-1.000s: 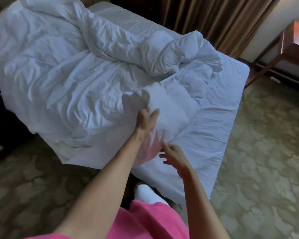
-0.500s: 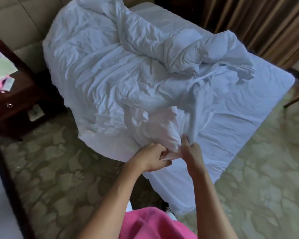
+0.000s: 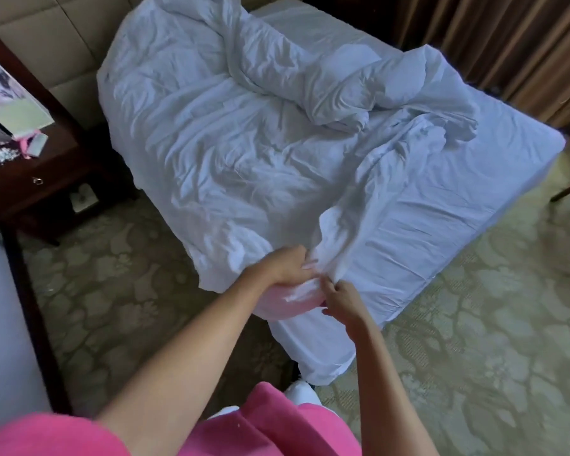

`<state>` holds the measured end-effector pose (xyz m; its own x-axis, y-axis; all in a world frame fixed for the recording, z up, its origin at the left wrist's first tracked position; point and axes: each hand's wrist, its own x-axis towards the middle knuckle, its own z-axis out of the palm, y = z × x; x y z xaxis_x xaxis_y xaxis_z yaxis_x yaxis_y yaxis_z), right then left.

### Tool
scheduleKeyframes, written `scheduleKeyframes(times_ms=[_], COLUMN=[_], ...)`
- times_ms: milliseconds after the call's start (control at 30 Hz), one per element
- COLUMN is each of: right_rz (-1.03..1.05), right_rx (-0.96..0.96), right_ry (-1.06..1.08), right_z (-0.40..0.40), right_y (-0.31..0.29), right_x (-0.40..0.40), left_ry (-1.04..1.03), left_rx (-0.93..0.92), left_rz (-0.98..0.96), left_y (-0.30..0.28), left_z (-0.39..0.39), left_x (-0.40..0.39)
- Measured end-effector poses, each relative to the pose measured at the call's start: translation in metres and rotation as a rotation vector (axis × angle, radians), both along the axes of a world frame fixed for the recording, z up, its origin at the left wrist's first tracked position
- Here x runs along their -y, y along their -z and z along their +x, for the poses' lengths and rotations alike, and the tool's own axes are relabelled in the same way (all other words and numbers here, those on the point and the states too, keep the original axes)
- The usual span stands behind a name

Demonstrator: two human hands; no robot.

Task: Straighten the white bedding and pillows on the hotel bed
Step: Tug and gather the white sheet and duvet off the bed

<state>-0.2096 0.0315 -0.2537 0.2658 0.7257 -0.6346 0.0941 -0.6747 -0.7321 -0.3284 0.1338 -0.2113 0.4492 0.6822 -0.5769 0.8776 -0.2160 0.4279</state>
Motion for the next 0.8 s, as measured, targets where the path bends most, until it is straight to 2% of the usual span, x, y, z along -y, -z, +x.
scheduleKeyframes(times_ms=[100,133,233,300,367,467,567,633,700,800], right_rz=[-0.041,-0.058,-0.065,-0.061,-0.060,-0.044,0.008,0.043,0.087,0.089], right_rx=[-0.463,-0.545,-0.458,-0.352,-0.316,-0.308,-0.314,-0.366,-0.474,-0.548], right_ry=[0.330,0.362,0.173,0.134,0.213,0.335,0.435,0.498,0.532,0.553], right_z=[-0.001,-0.001,-0.016,-0.038,-0.058,-0.077,-0.080,-0.076,-0.073,-0.065], right_y=[-0.003,-0.004,-0.016,-0.020,-0.018,-0.016,-0.016,-0.018,-0.022,-0.022], right_x=[0.010,0.013,0.022,0.026,0.030,0.040,0.060,0.080,0.100,0.121], left_ry=[-0.194,-0.215,-0.120,-0.057,-0.030,-0.138,-0.215,-0.281,-0.374,-0.404], left_rx=[0.134,0.137,0.131,0.134,0.142,0.217,0.105,0.027,0.074,0.158], left_rz=[-0.027,-0.013,0.085,0.141,0.215,0.325,0.330,0.424,0.483,0.449], left_y=[0.013,0.012,0.004,-0.008,-0.015,-0.007,0.019,0.034,0.039,0.041], left_z=[-0.016,-0.020,-0.030,-0.039,-0.053,-0.076,-0.088,-0.086,-0.079,-0.064], left_x=[0.059,0.076,0.112,0.125,0.135,0.158,0.187,0.201,0.211,0.228])
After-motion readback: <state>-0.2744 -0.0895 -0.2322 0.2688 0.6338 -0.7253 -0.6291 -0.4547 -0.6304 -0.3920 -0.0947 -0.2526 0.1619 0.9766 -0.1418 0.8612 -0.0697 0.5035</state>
